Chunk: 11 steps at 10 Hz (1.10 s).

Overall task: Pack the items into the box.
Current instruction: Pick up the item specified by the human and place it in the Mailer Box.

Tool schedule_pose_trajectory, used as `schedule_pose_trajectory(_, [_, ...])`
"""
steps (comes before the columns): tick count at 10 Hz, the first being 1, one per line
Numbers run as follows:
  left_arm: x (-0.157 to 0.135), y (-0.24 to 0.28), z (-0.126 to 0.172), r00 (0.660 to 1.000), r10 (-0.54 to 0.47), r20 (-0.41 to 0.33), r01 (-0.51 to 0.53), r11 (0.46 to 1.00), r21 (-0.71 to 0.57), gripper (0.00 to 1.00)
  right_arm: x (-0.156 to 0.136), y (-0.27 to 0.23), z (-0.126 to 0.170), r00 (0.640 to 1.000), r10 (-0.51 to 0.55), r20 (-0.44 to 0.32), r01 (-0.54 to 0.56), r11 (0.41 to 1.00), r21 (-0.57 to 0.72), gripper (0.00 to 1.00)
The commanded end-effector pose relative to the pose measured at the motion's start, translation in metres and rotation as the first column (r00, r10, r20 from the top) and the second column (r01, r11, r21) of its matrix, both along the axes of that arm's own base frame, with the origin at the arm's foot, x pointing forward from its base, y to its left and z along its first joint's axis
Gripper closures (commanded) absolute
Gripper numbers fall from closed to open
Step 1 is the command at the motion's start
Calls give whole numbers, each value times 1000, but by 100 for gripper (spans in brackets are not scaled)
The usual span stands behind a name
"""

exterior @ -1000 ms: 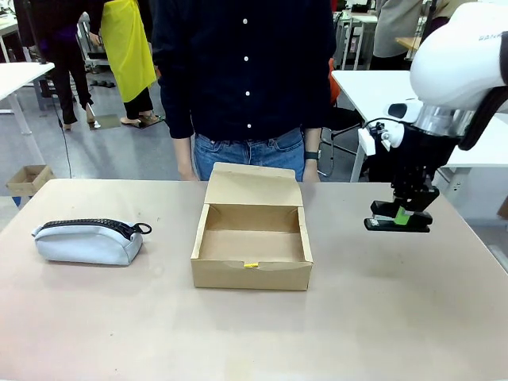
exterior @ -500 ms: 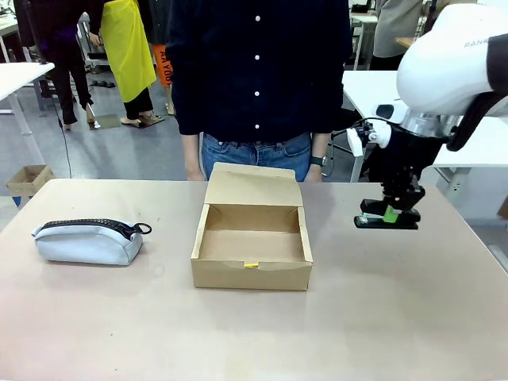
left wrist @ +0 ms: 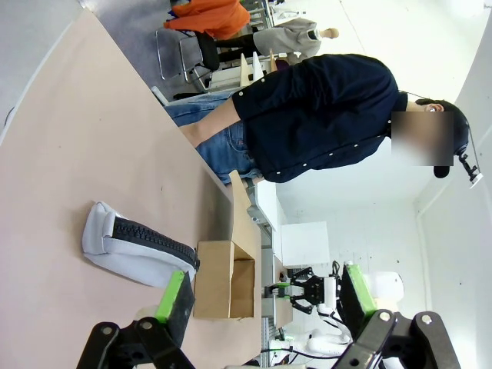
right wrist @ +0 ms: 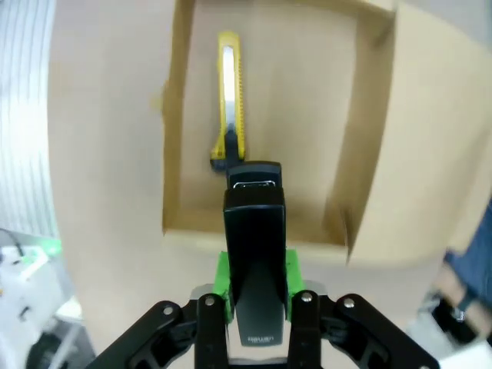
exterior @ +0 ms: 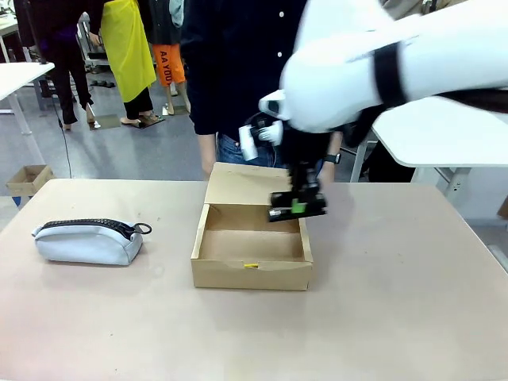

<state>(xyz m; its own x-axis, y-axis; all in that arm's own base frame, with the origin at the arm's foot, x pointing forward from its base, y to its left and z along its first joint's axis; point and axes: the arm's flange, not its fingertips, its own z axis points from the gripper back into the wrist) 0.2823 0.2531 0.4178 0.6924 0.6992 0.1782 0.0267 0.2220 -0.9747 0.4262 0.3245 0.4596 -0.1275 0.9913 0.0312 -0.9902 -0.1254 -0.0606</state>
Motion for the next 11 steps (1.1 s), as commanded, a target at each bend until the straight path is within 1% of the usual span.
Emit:
schedule_pose_trajectory(1, [0, 0, 1, 1000, 6, 30, -6, 1000, -4, 0, 18, 41, -21, 999, 22, 42, -19, 998, -55, 68])
schedule_pose_trajectory(2, [0, 0, 1, 1000, 6, 30, -6, 1000, -4, 0, 16, 57, -36, 999, 47, 27, -47, 999, -11, 68])
schedule_pose_trajectory(4, [0, 0, 1, 1000, 6, 30, -6, 1000, -4, 0, 9, 78, -60, 999, 50, 9, -50, 999, 3, 68])
schedule_pose_trajectory(6, [0, 0, 1, 1000, 6, 30, -6, 1000, -4, 0, 12, 84, -67, 999, 46, -18, -46, 999, -15, 68])
schedule_pose_trajectory(10, [0, 0, 1, 1000, 6, 30, -6, 1000, -4, 0, 13, 82, -67, 998, 61, -31, -62, 997, -36, 68])
schedule_pose_trajectory(11, [0, 0, 1, 1000, 6, 30, -6, 1000, -4, 0, 11, 83, -67, 996, 90, -23, -91, 995, -50, 54])
